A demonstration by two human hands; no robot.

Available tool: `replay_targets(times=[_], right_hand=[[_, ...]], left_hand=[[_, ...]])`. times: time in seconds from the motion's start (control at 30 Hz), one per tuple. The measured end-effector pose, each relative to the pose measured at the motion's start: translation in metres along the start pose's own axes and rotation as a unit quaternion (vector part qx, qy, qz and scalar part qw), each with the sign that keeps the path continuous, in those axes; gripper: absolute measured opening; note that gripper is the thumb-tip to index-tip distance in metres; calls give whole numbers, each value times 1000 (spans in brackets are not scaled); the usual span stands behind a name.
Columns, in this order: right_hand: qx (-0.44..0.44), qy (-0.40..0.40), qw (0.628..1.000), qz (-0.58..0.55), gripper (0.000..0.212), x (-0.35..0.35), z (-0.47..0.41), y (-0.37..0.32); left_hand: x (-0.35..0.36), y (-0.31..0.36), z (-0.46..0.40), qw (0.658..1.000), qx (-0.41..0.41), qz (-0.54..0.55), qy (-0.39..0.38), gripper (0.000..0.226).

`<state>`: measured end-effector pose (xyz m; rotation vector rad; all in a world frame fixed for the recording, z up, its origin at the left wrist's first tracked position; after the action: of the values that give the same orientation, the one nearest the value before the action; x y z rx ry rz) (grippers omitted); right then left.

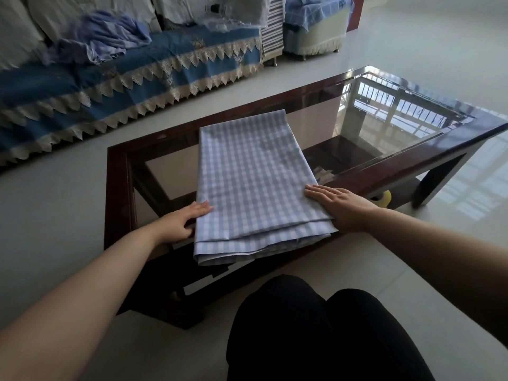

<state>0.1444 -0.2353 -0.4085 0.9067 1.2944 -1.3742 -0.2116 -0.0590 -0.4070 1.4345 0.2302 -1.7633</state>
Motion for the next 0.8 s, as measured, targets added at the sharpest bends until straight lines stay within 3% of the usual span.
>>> replay_targets(times=[0.13, 0.23, 0.3, 0.37, 0.47, 0.53, 0.57, 0.67, 0.8], right_hand=[[-5, 80, 996, -41, 79, 3, 1, -5], [-10, 103, 992, -77, 72, 3, 3, -13], [16, 164, 976, -140, 51, -7, 5, -20], [41, 224, 964, -140, 27, -18, 8, -29], [64, 333, 931, -138, 38, -20, 18, -45], [110, 388, 897, -181, 32, -15, 21, -55], [159, 374, 890, -207, 28, -10, 18, -56], [303, 218, 892, -255, 43, 9, 2, -49], [336, 188, 825, -415, 51, 17, -7, -39]], left_hand=[[2, 0, 2, 1000, -15, 4, 12, 72], [5, 8, 5, 996, -26, 65, 56, 55], [-2, 13, 12, 982, -71, 92, 151, 38], [-13, 20, 25, 951, -100, 76, 284, 44], [-26, 29, 42, 906, -108, 52, 407, 56], [-30, 32, 40, 896, -136, 67, 418, 54], [-29, 33, 36, 900, -160, 81, 398, 49], [-13, 27, 25, 915, -254, 78, 303, 43], [-1, 19, 22, 899, -297, 86, 311, 44]])
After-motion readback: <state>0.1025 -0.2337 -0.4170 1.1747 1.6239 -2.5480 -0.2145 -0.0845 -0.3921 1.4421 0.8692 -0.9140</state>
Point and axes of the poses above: each hand's wrist, its own z-axis away from the middle knuckle, its own x-axis out of the palm, y = z × x, the point moved 4 cm from there along -z, towards the middle knuckle, and after that the axes turned 7 degrees about -z, right-handed, at the moved point
